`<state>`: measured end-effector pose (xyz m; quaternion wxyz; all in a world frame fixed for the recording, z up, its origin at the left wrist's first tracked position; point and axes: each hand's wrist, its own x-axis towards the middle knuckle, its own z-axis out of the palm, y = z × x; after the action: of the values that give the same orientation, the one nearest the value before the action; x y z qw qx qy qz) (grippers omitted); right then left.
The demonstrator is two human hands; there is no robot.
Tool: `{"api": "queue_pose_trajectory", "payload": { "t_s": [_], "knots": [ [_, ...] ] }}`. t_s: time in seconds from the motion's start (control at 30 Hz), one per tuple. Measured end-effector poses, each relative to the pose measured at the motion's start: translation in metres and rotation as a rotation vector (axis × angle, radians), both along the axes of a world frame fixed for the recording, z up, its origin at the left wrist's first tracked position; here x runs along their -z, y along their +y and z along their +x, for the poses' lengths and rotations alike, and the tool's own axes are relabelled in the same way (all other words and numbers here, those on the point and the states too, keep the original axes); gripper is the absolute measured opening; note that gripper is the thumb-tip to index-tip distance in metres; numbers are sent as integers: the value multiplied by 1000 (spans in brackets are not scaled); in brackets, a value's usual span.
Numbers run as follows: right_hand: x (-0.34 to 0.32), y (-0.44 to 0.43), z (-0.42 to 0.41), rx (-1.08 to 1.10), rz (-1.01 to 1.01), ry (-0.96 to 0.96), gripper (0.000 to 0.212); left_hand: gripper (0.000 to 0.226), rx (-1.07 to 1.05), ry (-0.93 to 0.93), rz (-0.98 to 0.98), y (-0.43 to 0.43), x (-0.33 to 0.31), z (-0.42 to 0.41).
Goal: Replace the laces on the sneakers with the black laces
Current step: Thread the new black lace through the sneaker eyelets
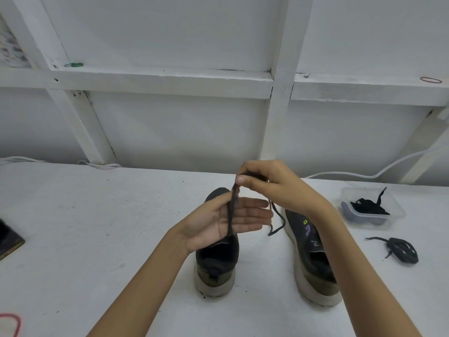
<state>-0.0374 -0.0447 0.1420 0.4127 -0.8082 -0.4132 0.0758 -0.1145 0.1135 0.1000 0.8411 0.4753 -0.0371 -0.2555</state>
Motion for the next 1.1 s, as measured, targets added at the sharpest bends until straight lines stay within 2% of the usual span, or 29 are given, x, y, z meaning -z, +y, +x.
{"api": "queue_pose_trajectory", "payload": {
  "t_s": [0.3, 0.5, 0.83, 0.93, 1.0, 1.07, 1.1],
  "knots": [
    [16, 7, 4, 0, 100, 165, 20, 55, -45, 30, -60, -2, 1, 0],
    [18, 4, 8, 35, 162, 210, 17, 65, -61, 71, -65, -5, 1, 1],
    [24, -9, 5, 79, 279, 284, 13, 42, -74, -33, 50, -4, 6, 0],
    [33, -15, 6, 103, 318, 455, 23, 41, -76, -35, 37, -4, 6, 0],
    [45, -18, 6, 94, 248, 642, 25, 41, -78, -41, 32, -4, 4, 1],
    [58, -21, 2, -4, -9, 740, 25, 41, -67, -52, 30, -4, 2, 1],
    [64, -21, -2, -77, -161, 766, 33, 41, -59, -52, 23, -4, 1, 1]
  ]
}}
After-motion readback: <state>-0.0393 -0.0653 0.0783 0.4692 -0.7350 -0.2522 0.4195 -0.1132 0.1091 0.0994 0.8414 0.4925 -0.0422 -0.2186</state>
